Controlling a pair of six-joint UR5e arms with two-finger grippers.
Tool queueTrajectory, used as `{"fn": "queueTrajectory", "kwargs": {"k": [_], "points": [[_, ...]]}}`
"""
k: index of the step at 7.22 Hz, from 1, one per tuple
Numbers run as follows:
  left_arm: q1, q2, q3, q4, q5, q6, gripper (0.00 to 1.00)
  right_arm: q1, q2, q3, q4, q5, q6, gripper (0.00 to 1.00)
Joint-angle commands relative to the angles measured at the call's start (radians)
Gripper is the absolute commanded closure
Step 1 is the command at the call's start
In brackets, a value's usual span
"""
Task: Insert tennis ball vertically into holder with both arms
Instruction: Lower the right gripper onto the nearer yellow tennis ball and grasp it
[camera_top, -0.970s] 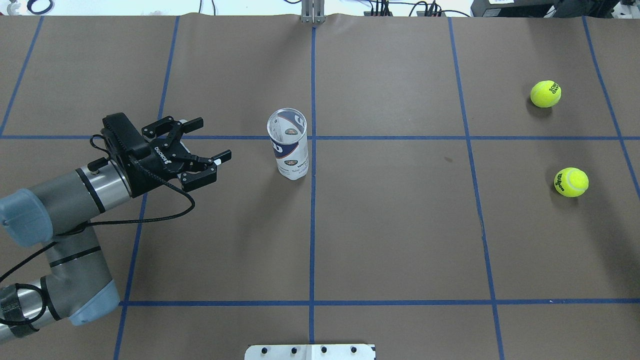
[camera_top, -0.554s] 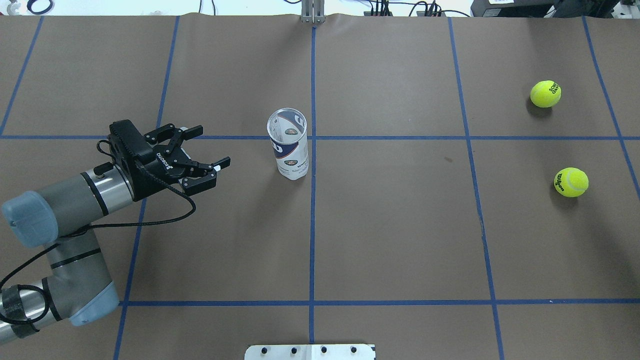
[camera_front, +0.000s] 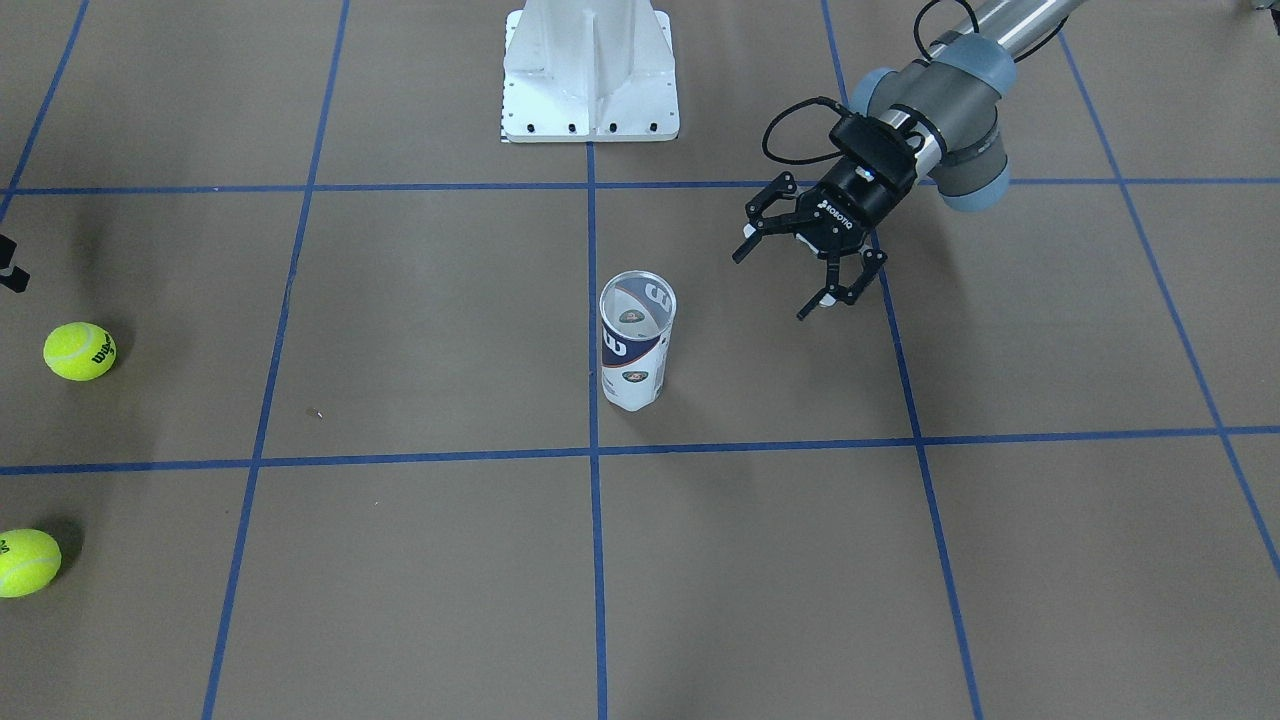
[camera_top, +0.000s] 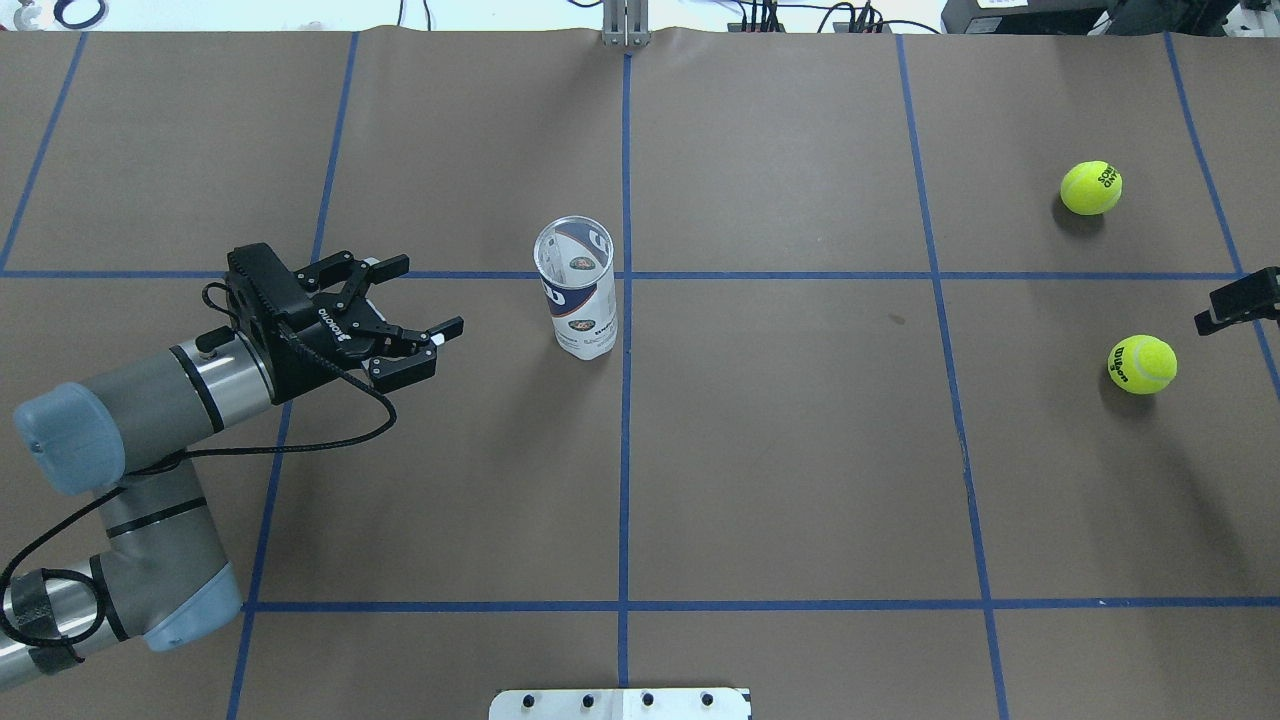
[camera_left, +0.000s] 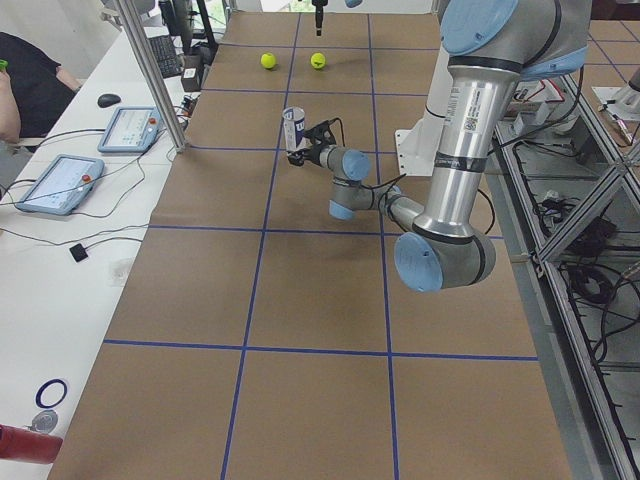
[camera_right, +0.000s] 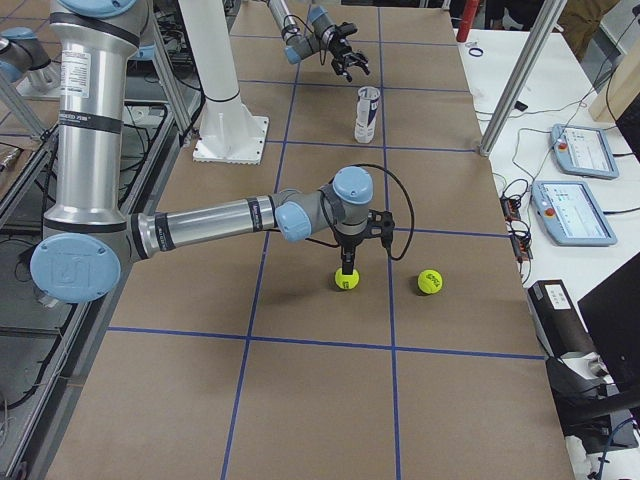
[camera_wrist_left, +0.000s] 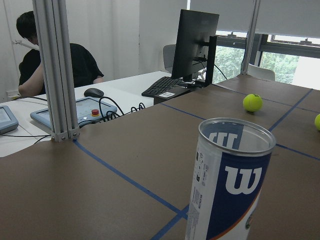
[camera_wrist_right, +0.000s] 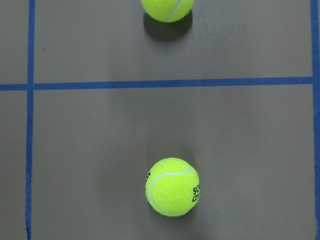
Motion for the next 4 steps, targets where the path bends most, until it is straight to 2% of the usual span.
{"fn": "queueTrajectory", "kwargs": {"k": [1,4], "points": [[0.001,-0.007,0.007,-0.001,0.002,0.000,0.01,-0.081,0.001,-0.026,0.027,-0.059,0.008,0.00],[-0.001,-0.020,0.013,-0.002,0.003,0.002,0.01,-0.095,0.029,-0.095,0.027,-0.067,-0.064,0.00]]}}
